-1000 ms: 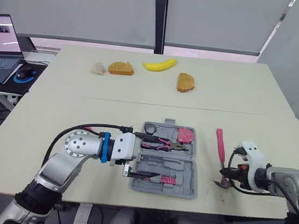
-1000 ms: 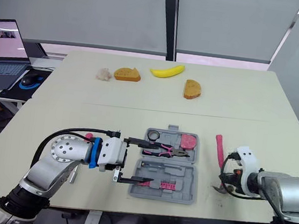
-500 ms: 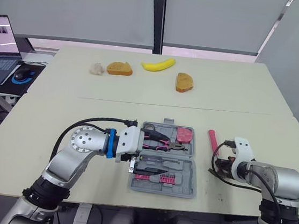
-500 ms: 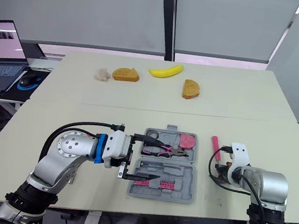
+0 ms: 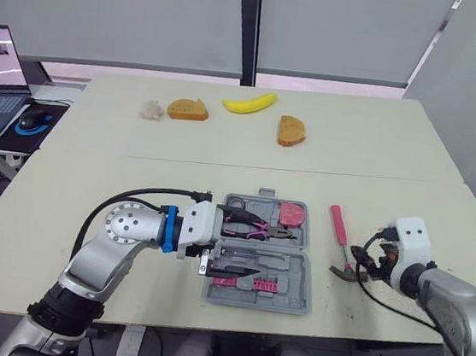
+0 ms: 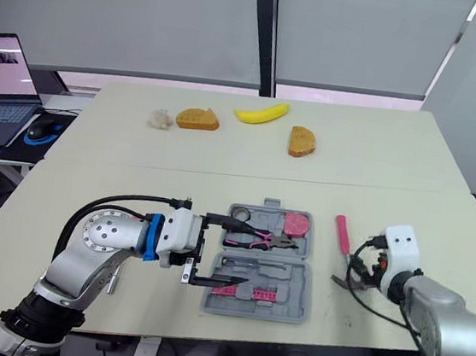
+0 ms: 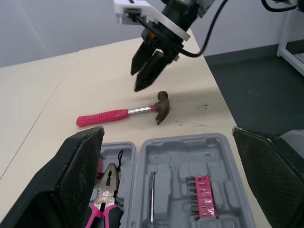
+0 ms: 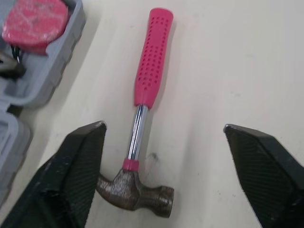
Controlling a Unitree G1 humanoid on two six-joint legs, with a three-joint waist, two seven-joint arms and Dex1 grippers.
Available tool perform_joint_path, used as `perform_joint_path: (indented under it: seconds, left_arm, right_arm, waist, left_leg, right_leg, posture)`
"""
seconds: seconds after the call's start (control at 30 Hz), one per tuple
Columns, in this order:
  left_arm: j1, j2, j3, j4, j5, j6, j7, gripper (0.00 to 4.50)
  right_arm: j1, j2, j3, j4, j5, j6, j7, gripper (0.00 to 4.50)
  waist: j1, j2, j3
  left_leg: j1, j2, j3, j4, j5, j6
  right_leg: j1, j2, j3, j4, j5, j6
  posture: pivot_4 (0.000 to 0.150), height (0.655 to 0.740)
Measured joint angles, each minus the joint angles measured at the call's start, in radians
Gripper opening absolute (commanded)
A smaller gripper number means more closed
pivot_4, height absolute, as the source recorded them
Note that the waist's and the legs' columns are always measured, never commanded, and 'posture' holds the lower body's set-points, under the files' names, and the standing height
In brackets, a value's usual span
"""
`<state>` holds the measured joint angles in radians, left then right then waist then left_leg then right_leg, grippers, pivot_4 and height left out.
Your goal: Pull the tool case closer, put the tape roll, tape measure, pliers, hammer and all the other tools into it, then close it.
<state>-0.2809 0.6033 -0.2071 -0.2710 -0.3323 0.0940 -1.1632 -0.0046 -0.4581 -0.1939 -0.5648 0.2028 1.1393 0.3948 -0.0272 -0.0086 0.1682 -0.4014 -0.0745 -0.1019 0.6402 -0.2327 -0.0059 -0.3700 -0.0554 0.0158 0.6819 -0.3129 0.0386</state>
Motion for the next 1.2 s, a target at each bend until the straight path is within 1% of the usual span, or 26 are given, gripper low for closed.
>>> perform_joint_path:
  seconds: [0.13, 0.4, 0.57, 0.6, 0.63, 0.67, 0.73, 0.8, 1.0, 1.1, 1.13, 1.2]
  left_arm:
    - [-0.013, -0.011, 0.000, 0.003, 0.003, -0.014, 0.003, 4.50]
    - [-0.029, -0.013, -0.003, 0.011, 0.004, -0.013, -0.006, 4.50]
    - [-0.029, -0.013, -0.003, 0.011, 0.005, -0.014, -0.006, 4.50]
    - [-0.029, -0.013, -0.003, 0.011, 0.006, -0.015, -0.006, 4.50]
    - [-0.029, -0.013, -0.003, 0.011, 0.006, -0.015, -0.006, 4.50]
    - [-0.028, -0.013, -0.003, 0.011, 0.007, -0.015, -0.005, 4.50]
    - [-0.027, -0.013, -0.003, 0.011, 0.008, -0.015, -0.005, 4.50]
    - [-0.027, -0.013, -0.003, 0.011, 0.010, -0.015, -0.005, 4.50]
    - [-0.027, -0.013, -0.003, 0.011, 0.020, -0.018, -0.005, 4.50]
    - [-0.027, -0.013, -0.003, 0.011, 0.021, -0.020, -0.005, 4.50]
    - [-0.027, -0.013, -0.003, 0.011, 0.021, -0.020, -0.006, 4.50]
    - [-0.027, -0.012, -0.003, 0.012, 0.021, -0.023, -0.006, 4.50]
  right_arm:
    - [0.051, 0.063, 0.039, 0.004, -0.027, -0.089, -0.061, 4.45]
    - [0.025, 0.113, 0.085, 0.132, -0.064, -0.207, -0.123, 4.45]
    - [-0.009, 0.133, 0.098, 0.201, -0.066, -0.230, -0.144, 4.45]
    - [-0.013, 0.134, 0.098, 0.207, -0.065, -0.231, -0.147, 4.09]
    - [-0.019, 0.140, 0.097, 0.215, -0.065, -0.229, -0.154, 3.89]
    - [-0.020, 0.144, 0.096, 0.220, -0.065, -0.227, -0.157, 3.57]
    - [-0.024, 0.151, 0.098, 0.230, -0.063, -0.215, -0.158, 2.84]
    - [-0.032, 0.151, 0.098, 0.240, -0.063, -0.210, -0.159, 2.29]
    - [-0.050, 0.153, 0.099, 0.255, -0.063, -0.203, -0.160, 0.98]
    - [-0.050, 0.154, 0.100, 0.255, -0.063, -0.198, -0.160, 0.39]
    - [-0.051, 0.155, 0.099, 0.255, -0.062, -0.195, -0.163, 0.27]
    - [-0.054, 0.165, 0.095, 0.255, -0.062, -0.189, -0.175, 0.21]
  waist:
    - [-0.004, 0.000, 0.000]
    - [-0.001, 0.000, 0.000]
    - [-0.001, 0.000, 0.000]
    - [-0.001, 0.000, 0.000]
    - [-0.001, 0.000, 0.000]
    - [-0.002, 0.000, 0.000]
    - [-0.002, 0.000, 0.000]
    - [-0.001, 0.000, 0.000]
    - [-0.002, 0.000, 0.000]
    - [-0.001, 0.000, 0.000]
    - [-0.001, 0.000, 0.000]
    - [-0.001, 0.000, 0.000]
  left_leg:
    - [0.000, 0.000, 0.000, 0.000, 0.000, 0.000]
    - [0.000, 0.000, 0.000, 0.000, 0.000, 0.000]
    - [0.000, 0.000, 0.000, 0.000, 0.000, 0.000]
    - [0.000, 0.000, 0.000, 0.000, 0.000, 0.000]
    - [0.000, 0.000, 0.000, 0.000, 0.000, 0.000]
    - [0.000, 0.000, 0.000, 0.000, 0.000, 0.000]
    - [0.000, 0.000, 0.000, 0.000, 0.000, 0.000]
    - [0.000, 0.000, 0.000, 0.000, 0.000, 0.000]
    - [0.000, 0.000, 0.000, 0.000, 0.000, 0.000]
    - [0.000, 0.000, 0.000, 0.000, 0.000, 0.000]
    - [0.000, 0.000, 0.000, 0.000, 0.000, 0.000]
    - [0.000, 0.000, 0.000, 0.000, 0.000, 0.000]
  right_leg:
    - [0.000, 0.000, 0.000, 0.000, 0.000, 0.000]
    - [0.000, 0.000, 0.000, 0.000, 0.000, 0.000]
    - [0.000, 0.000, 0.000, 0.000, 0.000, 0.000]
    - [0.000, 0.000, 0.000, 0.000, 0.000, 0.000]
    - [0.000, 0.000, 0.000, 0.000, 0.000, 0.000]
    - [0.000, 0.000, 0.000, 0.000, 0.000, 0.000]
    - [0.000, 0.000, 0.000, 0.000, 0.000, 0.000]
    - [0.000, 0.000, 0.000, 0.000, 0.000, 0.000]
    - [0.000, 0.000, 0.000, 0.000, 0.000, 0.000]
    - [0.000, 0.000, 0.000, 0.000, 0.000, 0.000]
    - [0.000, 0.000, 0.000, 0.000, 0.000, 0.000]
    - [0.000, 0.000, 0.000, 0.000, 0.000, 0.000]
  posture:
    - [0.150, 0.7400]
    - [0.150, 0.7400]
    - [0.150, 0.7400]
    - [0.150, 0.7400]
    - [0.150, 0.7400]
    - [0.150, 0.7400]
    - [0.150, 0.7400]
    - [0.150, 0.7400]
    - [0.150, 0.7400]
    - [0.150, 0.7400]
    - [0.150, 0.7400]
    - [0.150, 0.7400]
